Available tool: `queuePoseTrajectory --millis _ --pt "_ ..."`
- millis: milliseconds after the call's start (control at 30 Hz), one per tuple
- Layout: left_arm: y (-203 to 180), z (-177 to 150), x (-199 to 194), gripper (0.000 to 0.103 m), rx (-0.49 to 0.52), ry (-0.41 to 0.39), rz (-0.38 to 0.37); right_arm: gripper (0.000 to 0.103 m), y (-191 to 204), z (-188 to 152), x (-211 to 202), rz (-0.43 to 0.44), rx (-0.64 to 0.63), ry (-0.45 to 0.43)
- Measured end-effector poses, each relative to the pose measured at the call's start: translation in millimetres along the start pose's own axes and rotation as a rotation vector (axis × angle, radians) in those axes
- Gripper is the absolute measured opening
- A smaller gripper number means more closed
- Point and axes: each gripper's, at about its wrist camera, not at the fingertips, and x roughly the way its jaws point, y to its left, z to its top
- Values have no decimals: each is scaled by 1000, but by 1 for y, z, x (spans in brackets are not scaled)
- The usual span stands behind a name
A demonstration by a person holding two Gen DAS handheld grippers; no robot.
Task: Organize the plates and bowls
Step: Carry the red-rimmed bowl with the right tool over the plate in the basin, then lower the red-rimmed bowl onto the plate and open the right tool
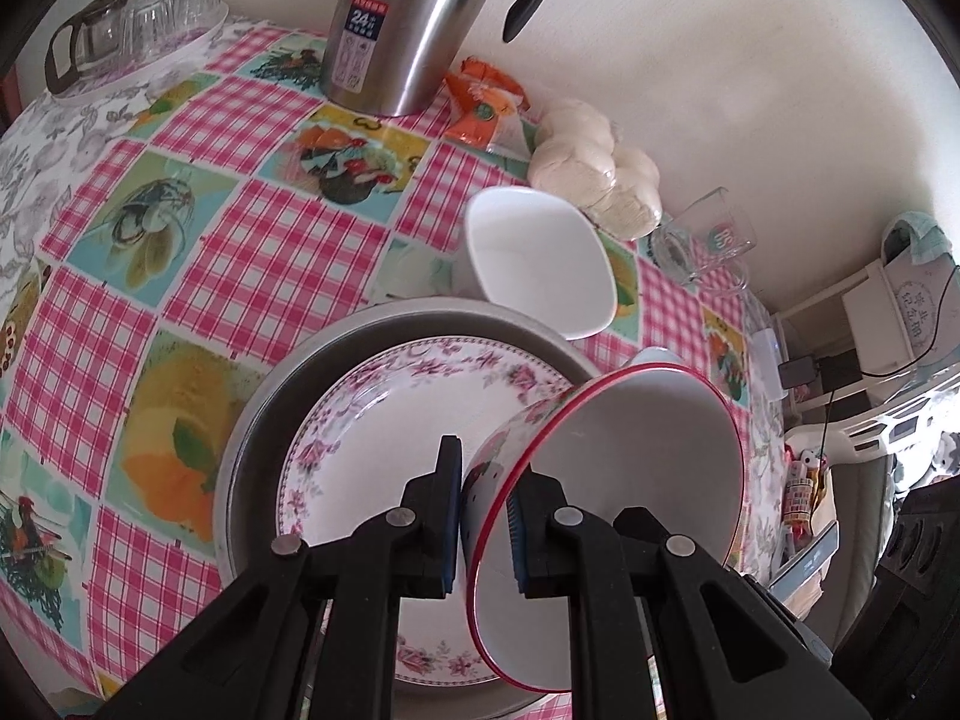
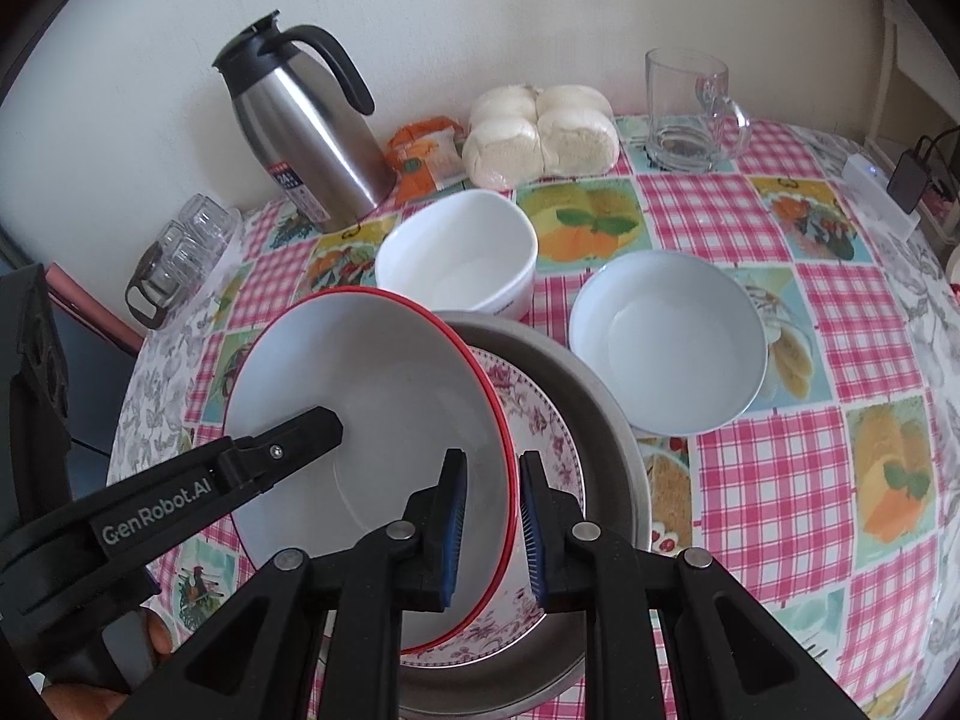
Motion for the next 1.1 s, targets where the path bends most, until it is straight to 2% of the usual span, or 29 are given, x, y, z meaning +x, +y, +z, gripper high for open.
queuePoseTrajectory --millis 1100 --pt "22 5 23 14 -56 51 59 21 9 -5 45 -11 13 124"
